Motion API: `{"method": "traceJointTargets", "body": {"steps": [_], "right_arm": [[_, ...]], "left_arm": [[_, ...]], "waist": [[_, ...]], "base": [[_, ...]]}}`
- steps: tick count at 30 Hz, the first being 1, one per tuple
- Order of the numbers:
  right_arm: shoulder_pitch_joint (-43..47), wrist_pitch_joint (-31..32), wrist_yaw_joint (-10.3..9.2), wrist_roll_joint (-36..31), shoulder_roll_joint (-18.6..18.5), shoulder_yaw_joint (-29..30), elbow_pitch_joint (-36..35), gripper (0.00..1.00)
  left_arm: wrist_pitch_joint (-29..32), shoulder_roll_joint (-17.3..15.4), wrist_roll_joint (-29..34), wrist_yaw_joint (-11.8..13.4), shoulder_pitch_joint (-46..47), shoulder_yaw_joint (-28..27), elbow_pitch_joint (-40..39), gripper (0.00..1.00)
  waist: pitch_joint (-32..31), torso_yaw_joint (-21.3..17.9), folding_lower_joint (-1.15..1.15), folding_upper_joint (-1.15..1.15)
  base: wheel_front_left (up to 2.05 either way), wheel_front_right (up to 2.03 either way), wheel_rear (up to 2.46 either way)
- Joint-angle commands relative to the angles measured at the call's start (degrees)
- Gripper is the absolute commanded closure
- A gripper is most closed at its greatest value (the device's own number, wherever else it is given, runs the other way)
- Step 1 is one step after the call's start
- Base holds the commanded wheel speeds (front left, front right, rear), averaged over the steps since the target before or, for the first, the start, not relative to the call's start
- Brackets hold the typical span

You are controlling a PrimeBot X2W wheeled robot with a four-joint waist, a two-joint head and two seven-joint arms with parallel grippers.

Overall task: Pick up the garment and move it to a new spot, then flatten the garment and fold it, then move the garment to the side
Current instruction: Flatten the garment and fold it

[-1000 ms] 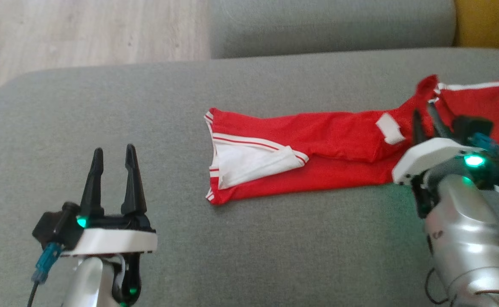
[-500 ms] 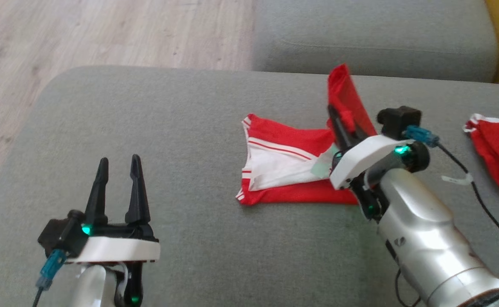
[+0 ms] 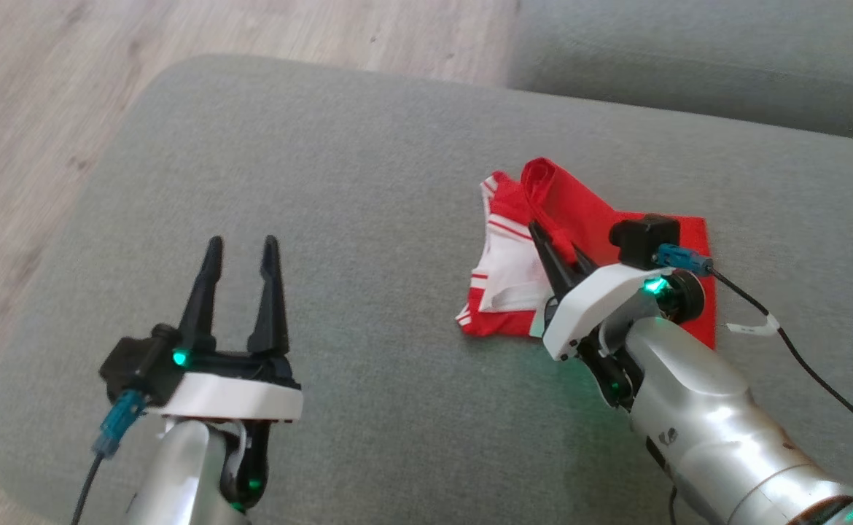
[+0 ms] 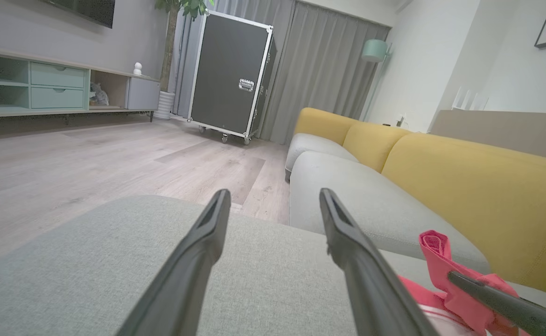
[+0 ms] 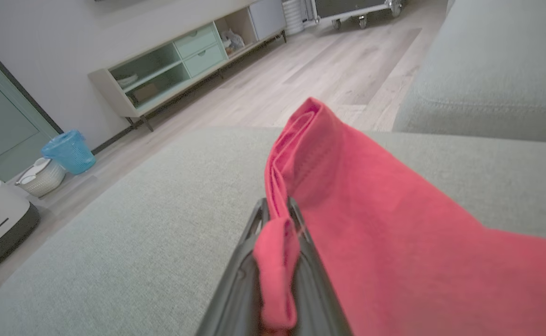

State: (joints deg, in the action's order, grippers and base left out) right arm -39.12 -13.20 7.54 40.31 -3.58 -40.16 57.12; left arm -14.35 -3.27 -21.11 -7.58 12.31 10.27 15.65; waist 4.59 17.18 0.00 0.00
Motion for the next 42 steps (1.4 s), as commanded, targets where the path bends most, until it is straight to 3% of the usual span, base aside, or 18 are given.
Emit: {"method": "traceJointTargets", "body": {"steps": [1,6,7,8,14,19,23,27,34,38,42], "right_arm": [[-1.2,-1.0,-0.05,0.6,0.7,-0.8,-0.7,1.0],[-1.6,-1.4,-0.05,3.0,0.7,-2.8,1.2,1.0],[-1.5,-1.3,-0.05,3.6,0.7,-3.8,1.1,0.19],[-1.1,-1.0,-0.05,4.8,0.7,-4.9,0.2,0.0],[-1.1,-1.2,-0.05,11.5,0.7,-10.7,-6.2,0.0],[-4.9,-1.7,-0.05,12.6,0.7,-9.4,-6.1,0.0],[-6.9,-1.8,-0.05,6.1,0.7,-1.4,-4.3,0.0],[-6.8,-1.8,-0.05,-6.8,0.6,10.8,-4.1,0.0],[3.9,-1.8,-0.05,-29.9,0.3,33.3,-15.6,0.0],[11.0,-1.8,-0.05,-36.8,0.6,38.5,-23.8,0.0],[17.0,-1.8,-0.05,-36.3,0.7,37.9,-28.9,0.0]], "left_arm": [[-0.2,-0.9,0.3,0.1,3.0,-0.9,-1.3,0.0],[-0.3,-0.9,-0.2,0.1,4.2,0.1,-0.3,0.0],[-0.4,-0.9,-0.2,0.1,4.4,0.3,-0.1,0.0],[-0.4,-0.8,-0.3,0.1,4.5,0.4,0.1,0.0],[-0.5,-0.9,-0.5,0.1,4.7,0.1,0.8,0.0],[-0.6,-1.6,-0.6,0.3,4.4,-1.1,0.4,0.0],[-0.6,-1.9,-0.7,0.7,3.3,-3.2,-0.9,0.0],[-0.6,-1.6,-0.7,0.8,1.9,-5.2,-2.4,0.0],[-0.6,-0.5,-0.3,0.6,-1.2,-8.3,-5.1,0.0],[-0.6,-0.1,0.3,0.5,-2.7,-9.4,-5.3,0.0],[-0.6,0.1,-0.2,0.4,-4.5,-10.9,-5.2,0.0]], "waist": [[1.1,1.2,0.0,0.0],[1.9,2.4,0.0,0.0],[1.9,2.5,0.0,0.0],[1.9,2.6,0.0,0.0],[1.4,1.1,0.0,0.0],[0.6,-2.3,0.0,0.0],[-0.4,-6.5,0.0,0.0],[-1.0,-9.7,0.0,0.0],[-2.2,-13.8,0.0,0.0],[-2.6,-15.5,0.0,0.0],[-2.7,-17.0,0.0,0.0]], "base": [[0.0,0.0,0.0],[0.0,0.0,0.0],[0.0,0.0,0.0],[0.0,0.0,0.0],[0.0,0.0,0.0],[0.0,0.0,0.0],[0.0,0.0,0.0],[0.0,0.0,0.0],[0.0,0.0,0.0],[0.0,0.0,0.0],[0.0,0.0,0.0]]}}
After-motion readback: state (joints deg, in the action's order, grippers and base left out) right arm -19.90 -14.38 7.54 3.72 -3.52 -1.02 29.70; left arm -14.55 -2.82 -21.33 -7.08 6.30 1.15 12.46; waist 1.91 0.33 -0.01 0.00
